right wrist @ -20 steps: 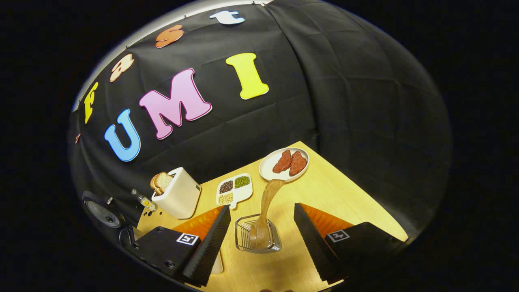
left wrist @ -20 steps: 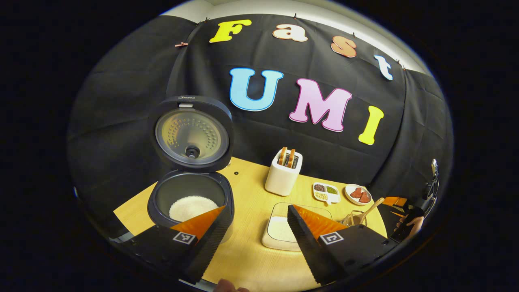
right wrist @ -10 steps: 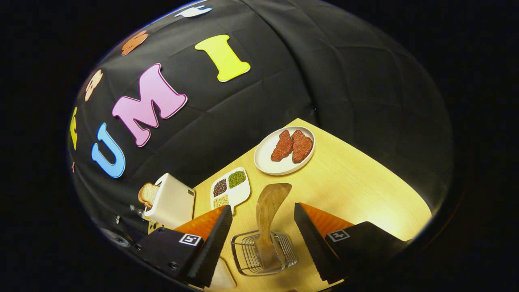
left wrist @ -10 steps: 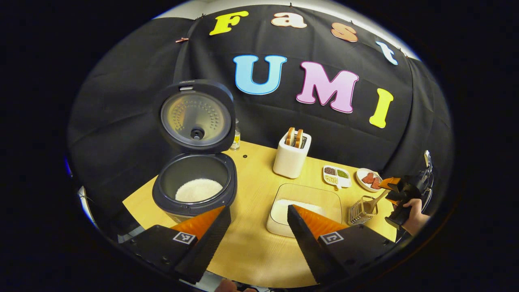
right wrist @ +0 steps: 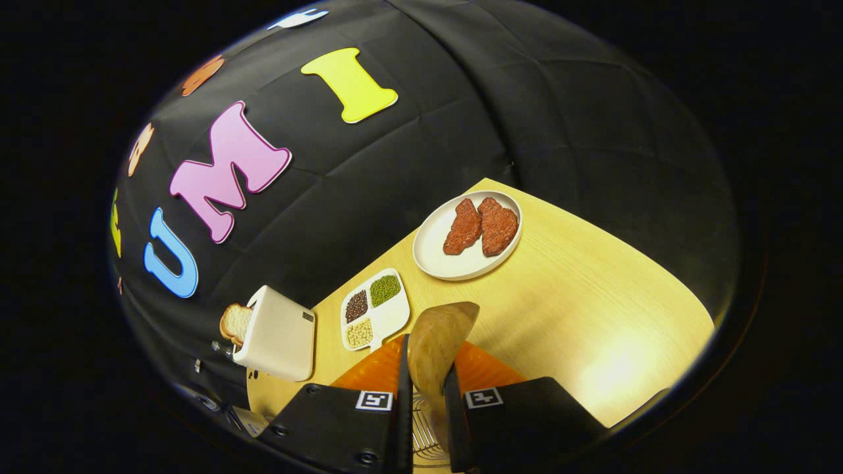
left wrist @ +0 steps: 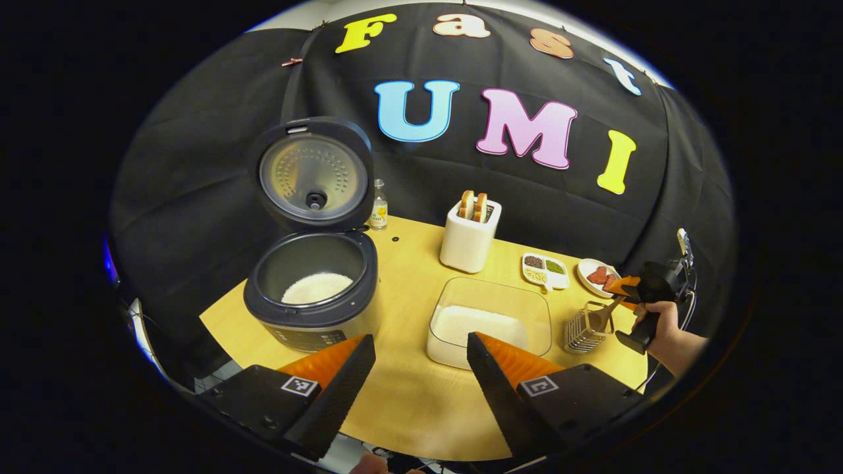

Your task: Close the left gripper, press the button to open the rice cooker; take a wooden spoon from the chopstick holder with the right hand, scoop a spoonful of rice and pour it into the rice cooker, then put the wooden spoon back into the chopstick holder.

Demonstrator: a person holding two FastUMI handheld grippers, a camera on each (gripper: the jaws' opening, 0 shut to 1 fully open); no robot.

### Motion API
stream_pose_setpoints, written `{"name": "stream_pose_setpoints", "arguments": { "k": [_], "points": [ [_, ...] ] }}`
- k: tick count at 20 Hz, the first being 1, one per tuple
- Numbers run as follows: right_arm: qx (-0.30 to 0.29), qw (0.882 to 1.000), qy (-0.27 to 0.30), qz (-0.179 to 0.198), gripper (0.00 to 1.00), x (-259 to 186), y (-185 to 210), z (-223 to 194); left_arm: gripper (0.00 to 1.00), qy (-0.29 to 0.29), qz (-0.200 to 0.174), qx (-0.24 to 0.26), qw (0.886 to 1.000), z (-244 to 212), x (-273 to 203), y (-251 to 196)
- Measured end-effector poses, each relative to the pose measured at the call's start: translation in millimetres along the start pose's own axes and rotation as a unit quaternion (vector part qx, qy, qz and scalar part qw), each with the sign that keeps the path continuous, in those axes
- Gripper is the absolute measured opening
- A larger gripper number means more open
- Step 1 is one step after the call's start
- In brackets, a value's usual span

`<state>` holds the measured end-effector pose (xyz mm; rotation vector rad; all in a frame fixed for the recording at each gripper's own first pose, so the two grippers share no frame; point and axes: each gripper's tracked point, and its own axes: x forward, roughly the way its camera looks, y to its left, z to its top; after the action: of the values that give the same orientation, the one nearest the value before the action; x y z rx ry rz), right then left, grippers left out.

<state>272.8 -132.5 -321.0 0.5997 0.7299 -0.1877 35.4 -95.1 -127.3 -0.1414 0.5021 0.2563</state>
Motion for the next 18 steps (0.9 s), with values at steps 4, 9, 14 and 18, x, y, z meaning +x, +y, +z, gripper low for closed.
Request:
{"name": "stream_pose_setpoints", "arguments": {
  "k": [4, 9, 14, 18],
  "points": [
    [-0.024, 1.0, -0.016, 0.01, 0.18, -12.6, 6.6, 7.9, 0.95, 0.004, -0.01, 0.003, 1.0, -2.9, 1.8, -13.2],
    [-0.009, 0.998, -0.048, 0.03, 0.18, -39.6, 21.3, 32.7, 0.95, -0.012, -0.018, 0.014, 1.0, 9.0, 4.5, -14.3],
    [-0.046, 0.992, -0.103, 0.062, 0.18, -78.8, 55.1, 58.3, 0.95, -0.013, -0.032, -0.013, 0.999, 14.5, 6.8, -8.9],
    [-0.065, 0.989, -0.094, 0.097, 0.18, -99.4, 97.3, 39.6, 0.95, -0.021, -0.036, -0.011, 0.999, 16.2, 4.6, 4.6]
  ]
}}
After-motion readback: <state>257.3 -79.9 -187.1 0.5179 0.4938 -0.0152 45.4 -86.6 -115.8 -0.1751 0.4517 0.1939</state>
